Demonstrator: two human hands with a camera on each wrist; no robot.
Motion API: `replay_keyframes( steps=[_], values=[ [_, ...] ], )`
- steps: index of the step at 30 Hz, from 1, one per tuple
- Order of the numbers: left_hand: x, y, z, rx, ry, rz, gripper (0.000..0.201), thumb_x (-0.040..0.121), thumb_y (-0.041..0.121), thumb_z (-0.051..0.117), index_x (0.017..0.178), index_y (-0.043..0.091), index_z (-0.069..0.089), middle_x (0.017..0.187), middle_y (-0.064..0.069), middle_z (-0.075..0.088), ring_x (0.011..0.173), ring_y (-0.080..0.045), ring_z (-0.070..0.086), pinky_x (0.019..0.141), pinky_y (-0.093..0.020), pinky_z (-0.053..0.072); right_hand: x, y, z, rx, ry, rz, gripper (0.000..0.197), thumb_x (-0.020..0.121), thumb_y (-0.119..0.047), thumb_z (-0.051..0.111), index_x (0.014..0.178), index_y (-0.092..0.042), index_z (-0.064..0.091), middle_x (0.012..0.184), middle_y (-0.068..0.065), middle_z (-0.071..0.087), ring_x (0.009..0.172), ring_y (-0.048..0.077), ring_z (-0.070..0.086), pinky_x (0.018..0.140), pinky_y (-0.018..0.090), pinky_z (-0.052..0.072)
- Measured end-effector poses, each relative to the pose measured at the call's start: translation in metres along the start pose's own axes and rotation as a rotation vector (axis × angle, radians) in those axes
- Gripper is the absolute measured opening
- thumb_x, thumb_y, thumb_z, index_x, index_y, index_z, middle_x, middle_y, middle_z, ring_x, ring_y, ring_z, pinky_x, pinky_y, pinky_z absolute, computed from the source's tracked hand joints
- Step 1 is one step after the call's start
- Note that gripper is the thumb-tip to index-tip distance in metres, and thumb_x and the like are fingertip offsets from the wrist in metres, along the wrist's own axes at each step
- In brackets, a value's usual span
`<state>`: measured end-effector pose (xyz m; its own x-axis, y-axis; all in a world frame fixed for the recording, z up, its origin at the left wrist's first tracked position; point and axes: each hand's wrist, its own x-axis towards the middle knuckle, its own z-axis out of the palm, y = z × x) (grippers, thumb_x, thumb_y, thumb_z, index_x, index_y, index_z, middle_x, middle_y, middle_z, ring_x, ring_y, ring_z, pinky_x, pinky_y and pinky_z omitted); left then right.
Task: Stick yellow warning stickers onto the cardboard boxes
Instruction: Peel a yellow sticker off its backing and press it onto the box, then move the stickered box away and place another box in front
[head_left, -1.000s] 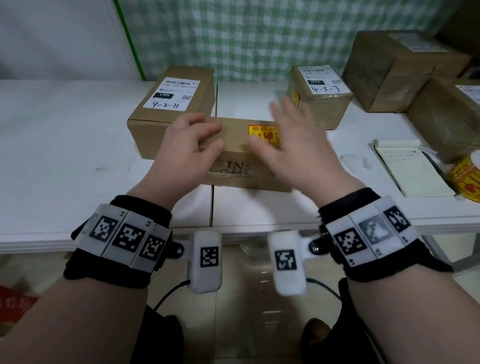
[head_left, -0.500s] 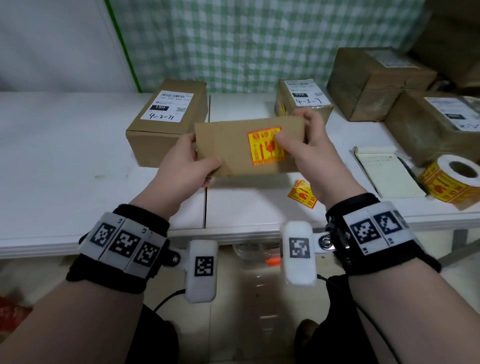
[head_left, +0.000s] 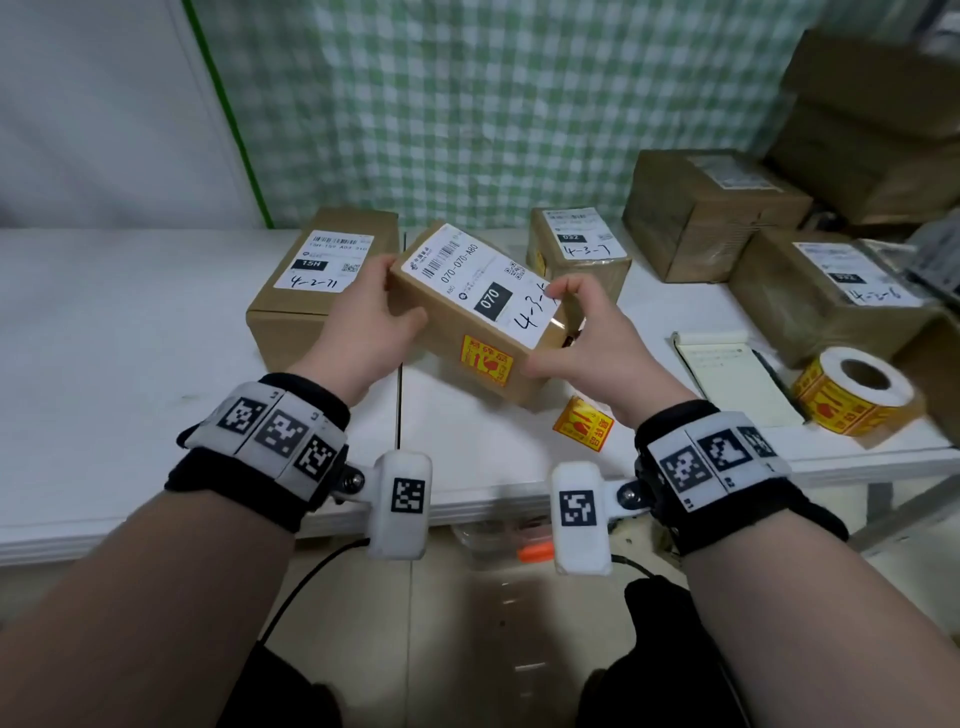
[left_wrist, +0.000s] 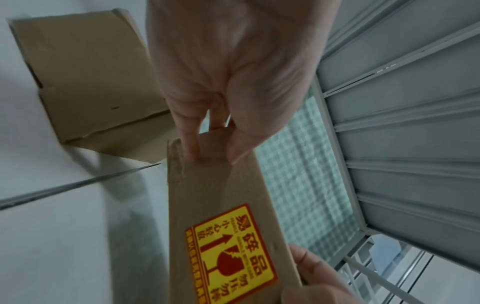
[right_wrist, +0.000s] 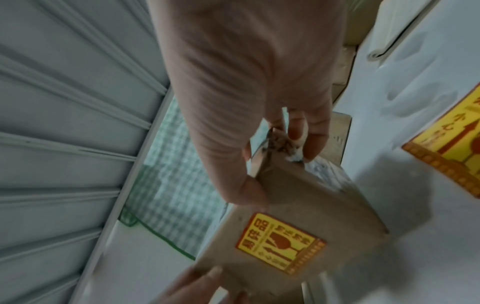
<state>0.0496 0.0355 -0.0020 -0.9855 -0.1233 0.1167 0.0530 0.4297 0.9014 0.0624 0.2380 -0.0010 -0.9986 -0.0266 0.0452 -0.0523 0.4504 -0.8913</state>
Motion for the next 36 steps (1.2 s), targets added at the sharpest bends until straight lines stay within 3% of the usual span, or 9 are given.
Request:
replay_keyframes(
  steps=[4, 7, 12, 15, 20, 24, 27, 30, 36],
  values=[
    [0.013, 0.008, -0.007, 0.067, 0.032, -0.008, 0.068, 0.088, 0.018, 0.059, 0.146, 0.019, 0.024, 0.143, -0.002, 0.043, 0.129, -0.02, 0.044, 0.104, -0.037, 0.039, 0.02, -0.011, 0.013, -0.046, 0.163, 0.042, 0.059, 0.051, -0.031, 0.075, 0.103, -0.031, 0.046, 0.109, -0.001, 0.053, 0.085, 0.018, 0.055, 0.068, 0.031, 0.046],
    [0.022, 0.009, -0.016, 0.131, 0.09, 0.01, 0.064, 0.088, 0.021, 0.059, 0.144, 0.018, 0.03, 0.141, -0.004, 0.044, 0.13, -0.018, 0.041, 0.105, -0.033, 0.036, 0.038, -0.017, 0.022, -0.086, 0.297, 0.075, 0.054, 0.059, -0.03, 0.073, 0.105, -0.023, 0.046, 0.103, -0.003, 0.04, 0.09, 0.021, 0.053, 0.078, 0.031, 0.048],
    [0.033, 0.0, -0.029, 0.249, 0.152, 0.055, 0.05, 0.088, 0.022, 0.057, 0.136, 0.016, 0.044, 0.135, -0.002, 0.05, 0.125, -0.016, 0.045, 0.097, -0.025, 0.034, 0.071, -0.023, 0.04, -0.123, 0.4, 0.129, 0.053, 0.063, -0.028, 0.073, 0.108, -0.017, 0.047, 0.112, 0.007, 0.039, 0.093, 0.019, 0.036, 0.076, 0.024, 0.033],
    [0.041, -0.009, -0.035, 0.361, 0.147, 0.036, 0.051, 0.087, 0.025, 0.058, 0.136, 0.016, 0.045, 0.139, -0.004, 0.047, 0.128, -0.019, 0.042, 0.1, -0.031, 0.034, 0.089, -0.025, 0.051, -0.148, 0.465, 0.18, 0.06, 0.063, -0.034, 0.075, 0.112, -0.015, 0.046, 0.119, 0.011, 0.043, 0.092, 0.02, 0.036, 0.076, 0.025, 0.032],
    [0.056, -0.031, -0.046, 0.548, 0.159, -0.063, 0.069, 0.077, 0.042, 0.064, 0.137, 0.018, 0.042, 0.139, -0.012, 0.039, 0.127, -0.031, 0.04, 0.109, -0.049, 0.027, 0.112, -0.023, 0.064, -0.215, 0.623, 0.307, 0.078, 0.057, -0.053, 0.075, 0.116, -0.01, 0.048, 0.124, 0.018, 0.046, 0.113, 0.033, 0.048, 0.098, 0.039, 0.044],
    [0.059, -0.039, -0.05, 0.725, 0.134, -0.199, 0.076, 0.065, 0.063, 0.063, 0.125, 0.02, 0.046, 0.127, -0.014, 0.045, 0.122, -0.037, 0.04, 0.108, -0.056, 0.022, 0.122, -0.018, 0.063, -0.258, 0.582, 0.364, 0.078, 0.055, -0.055, 0.079, 0.114, -0.009, 0.056, 0.122, 0.015, 0.054, 0.112, 0.029, 0.051, 0.095, 0.037, 0.044],
    [0.059, -0.039, -0.05, 0.738, 0.071, -0.342, 0.103, 0.055, 0.076, 0.063, 0.136, 0.019, 0.034, 0.133, -0.016, 0.04, 0.128, -0.038, 0.034, 0.108, -0.056, 0.022, 0.12, -0.017, 0.06, -0.273, 0.537, 0.334, 0.074, 0.055, -0.057, 0.077, 0.109, -0.01, 0.059, 0.117, 0.012, 0.058, 0.106, 0.025, 0.05, 0.087, 0.035, 0.046],
    [0.056, -0.035, -0.05, 0.666, 0.051, -0.391, 0.105, 0.057, 0.068, 0.068, 0.139, 0.018, 0.026, 0.128, -0.017, 0.037, 0.123, -0.036, 0.034, 0.099, -0.048, 0.035, 0.115, -0.016, 0.051, -0.236, 0.495, 0.321, 0.066, 0.065, -0.048, 0.074, 0.115, -0.011, 0.054, 0.125, 0.011, 0.048, 0.1, 0.019, 0.04, 0.078, 0.029, 0.036],
    [0.034, -0.027, -0.049, 0.557, 0.157, -0.363, 0.089, 0.057, 0.053, 0.07, 0.126, 0.009, 0.034, 0.121, -0.018, 0.039, 0.115, -0.037, 0.036, 0.084, -0.039, 0.036, 0.089, -0.026, 0.043, -0.105, 0.383, 0.129, 0.048, 0.076, -0.038, 0.067, 0.115, -0.014, 0.054, 0.12, 0.007, 0.047, 0.099, 0.017, 0.046, 0.092, 0.03, 0.042]
  ],
)
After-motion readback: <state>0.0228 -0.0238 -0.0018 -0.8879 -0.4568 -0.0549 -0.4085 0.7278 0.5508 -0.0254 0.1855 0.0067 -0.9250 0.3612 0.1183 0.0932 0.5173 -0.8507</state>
